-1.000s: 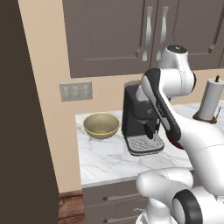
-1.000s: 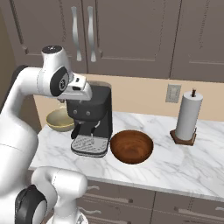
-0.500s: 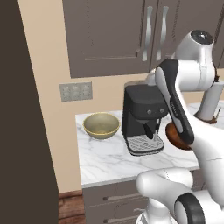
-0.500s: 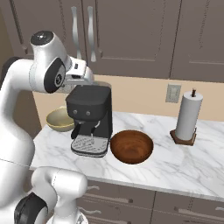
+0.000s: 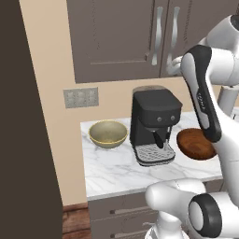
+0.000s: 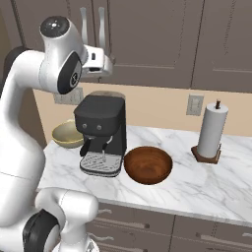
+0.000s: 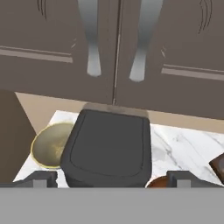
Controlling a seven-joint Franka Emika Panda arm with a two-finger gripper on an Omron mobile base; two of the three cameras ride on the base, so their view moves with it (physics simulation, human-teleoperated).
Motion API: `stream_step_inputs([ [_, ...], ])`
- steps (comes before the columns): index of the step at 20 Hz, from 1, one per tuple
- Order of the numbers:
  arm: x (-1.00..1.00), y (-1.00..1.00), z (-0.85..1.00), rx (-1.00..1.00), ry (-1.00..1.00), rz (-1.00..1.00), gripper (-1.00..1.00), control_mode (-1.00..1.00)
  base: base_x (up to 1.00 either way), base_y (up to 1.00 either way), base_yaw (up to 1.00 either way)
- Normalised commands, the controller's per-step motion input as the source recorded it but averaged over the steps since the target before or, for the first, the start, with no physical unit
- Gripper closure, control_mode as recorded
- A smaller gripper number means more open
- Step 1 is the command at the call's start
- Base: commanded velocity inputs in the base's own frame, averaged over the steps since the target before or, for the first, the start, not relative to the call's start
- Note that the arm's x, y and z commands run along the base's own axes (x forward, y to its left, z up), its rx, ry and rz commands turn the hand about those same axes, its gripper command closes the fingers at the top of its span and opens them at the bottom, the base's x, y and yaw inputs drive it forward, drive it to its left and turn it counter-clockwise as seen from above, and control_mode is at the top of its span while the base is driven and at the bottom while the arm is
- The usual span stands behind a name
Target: Open the cabinet. Pick the bowls from the counter and place them in the cabinet. Then close the cabinet.
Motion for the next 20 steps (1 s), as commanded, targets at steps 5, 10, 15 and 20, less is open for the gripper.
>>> stream_step_inputs([
  [5,0.28,0.0,0.68,-0.05,-0.07,0.01,-1.0,-1.0,0.0,0.0,0.0],
  [10,0.31,0.01,0.53,-0.06,-0.1,0.0,-1.0,-1.0,0.0,0.0,0.0],
  [15,0.24,-0.01,0.24,-0.01,-0.11,0.0,-1.0,-1.0,0.0,0.0,0.0],
  [20,0.3,0.0,0.0,0.0,-0.05,0.0,-1.0,-1.0,0.0,0.0,0.0],
])
